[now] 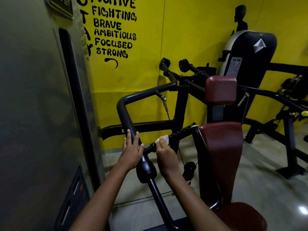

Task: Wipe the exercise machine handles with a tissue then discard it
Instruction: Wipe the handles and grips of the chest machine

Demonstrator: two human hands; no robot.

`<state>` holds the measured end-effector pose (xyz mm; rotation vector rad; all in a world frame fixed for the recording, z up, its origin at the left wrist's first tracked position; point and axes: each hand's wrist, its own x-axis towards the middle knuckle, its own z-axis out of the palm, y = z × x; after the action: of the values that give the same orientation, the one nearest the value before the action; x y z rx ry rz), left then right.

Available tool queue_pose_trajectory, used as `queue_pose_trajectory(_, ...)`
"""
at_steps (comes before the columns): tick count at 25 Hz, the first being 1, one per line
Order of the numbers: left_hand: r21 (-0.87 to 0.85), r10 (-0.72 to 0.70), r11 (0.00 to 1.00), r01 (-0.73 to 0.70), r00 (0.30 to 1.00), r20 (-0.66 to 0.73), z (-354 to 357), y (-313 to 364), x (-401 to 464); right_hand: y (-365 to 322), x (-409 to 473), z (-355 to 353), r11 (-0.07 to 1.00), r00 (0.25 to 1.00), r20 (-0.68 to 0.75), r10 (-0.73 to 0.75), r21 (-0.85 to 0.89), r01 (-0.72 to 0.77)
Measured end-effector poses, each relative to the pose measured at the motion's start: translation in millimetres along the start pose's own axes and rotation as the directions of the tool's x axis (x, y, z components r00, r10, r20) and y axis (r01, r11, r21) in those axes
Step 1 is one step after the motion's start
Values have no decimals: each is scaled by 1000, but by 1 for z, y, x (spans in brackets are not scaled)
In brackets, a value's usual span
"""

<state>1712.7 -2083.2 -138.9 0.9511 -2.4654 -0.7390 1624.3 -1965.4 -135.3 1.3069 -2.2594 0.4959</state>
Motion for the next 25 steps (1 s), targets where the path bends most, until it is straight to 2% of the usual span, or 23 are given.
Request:
queue_pose_trajectory(2,8,13,1000,-13,1000,-4,-1,-2,-3,-8,0,1,990,989,-37,-143,15,143)
queue_pose_trajectory(5,8,16,1000,-16,1000,6,-1,-2,-5,1,6,-10,971,974,-17,-227,-83,225)
queue_pose_trajectory(7,9,16,1000,-16,1000,7,-1,-1,-6,12,19,-26,948,975,114,-189,-236,212)
queue_pose_trajectory(9,1,14,1000,-14,1000,10,-1,-1,-7,22,37,-42,931,964,254,-78,-328,161)
queue_pose_trajectory(11,-7,18,1000,-18,1000,6,-1,-2,-8,31,54,-55,916,962,272,26,-391,86)
queue_pose_trajectory(13,-10,21,1000,-21,1000,-1,0,-2,-8,42,69,-63,898,969,230,93,-440,18)
queue_pose_trajectory(16,-11,19,1000,-20,1000,-9,1,-3,-7,58,86,-68,899,953,222,204,-427,-93)
queue_pose_trajectory(19,-11,27,1000,-28,999,-26,3,-5,-5,71,93,-66,913,949,234,212,-395,-107)
queue_pose_trajectory(21,5,30,1000,-30,999,-36,3,-4,-6,68,91,-64,930,962,236,140,-365,-46)
queue_pose_trajectory(25,54,31,998,-29,999,-27,-1,-3,-5,46,80,-66,973,920,387,-65,-178,143)
